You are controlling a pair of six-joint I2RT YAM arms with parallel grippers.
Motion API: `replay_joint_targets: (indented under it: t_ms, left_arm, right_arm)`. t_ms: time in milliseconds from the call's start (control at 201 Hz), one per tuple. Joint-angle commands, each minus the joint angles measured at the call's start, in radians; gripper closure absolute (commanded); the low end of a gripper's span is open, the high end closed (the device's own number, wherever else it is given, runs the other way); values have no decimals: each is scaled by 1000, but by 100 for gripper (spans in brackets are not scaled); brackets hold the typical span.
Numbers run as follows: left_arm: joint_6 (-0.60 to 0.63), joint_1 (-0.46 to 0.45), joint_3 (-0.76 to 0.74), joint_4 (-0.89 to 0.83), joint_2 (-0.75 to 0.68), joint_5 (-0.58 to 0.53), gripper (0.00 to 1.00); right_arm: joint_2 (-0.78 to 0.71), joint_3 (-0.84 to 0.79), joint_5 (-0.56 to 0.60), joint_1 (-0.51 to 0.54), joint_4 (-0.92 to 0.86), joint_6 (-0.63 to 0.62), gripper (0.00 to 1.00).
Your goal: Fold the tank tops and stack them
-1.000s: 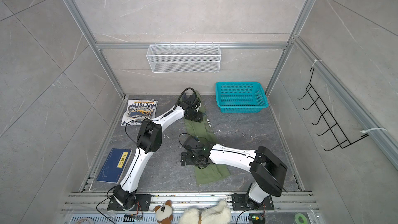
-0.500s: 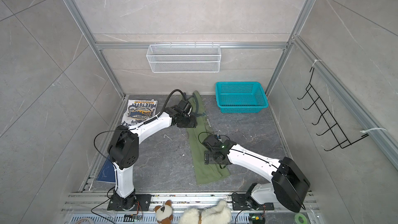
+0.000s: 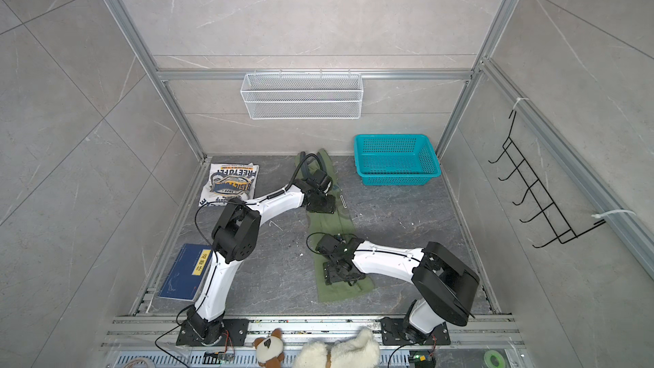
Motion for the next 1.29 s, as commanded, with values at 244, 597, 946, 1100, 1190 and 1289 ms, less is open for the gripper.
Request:
replay_joint_targets:
  t_ms: [244,597,946,1100,1190,1289]
  left_arm:
    - [131,60,148,-92,101,4,38]
    - [12,57,262,-10,199,142,39]
    - [45,36,279,63,194,156,38]
    - [20,39,151,75,42,103,36]
    - [11,43,57,23,-107,27,34]
    - [-1,43,-121,62,-281,-22,32]
  right_arm:
    - [85,126,-67,119,93,67,14]
    - [-262,-24,239,86,-109,200,11]
    - [-336,-103,264,34,-112,248,11]
    - [-355,-65,255,-38,-101,173,13]
    - [-372,-45,188,-142,-41,83,16]
    - [-345,3,124,-231,-6,4,17]
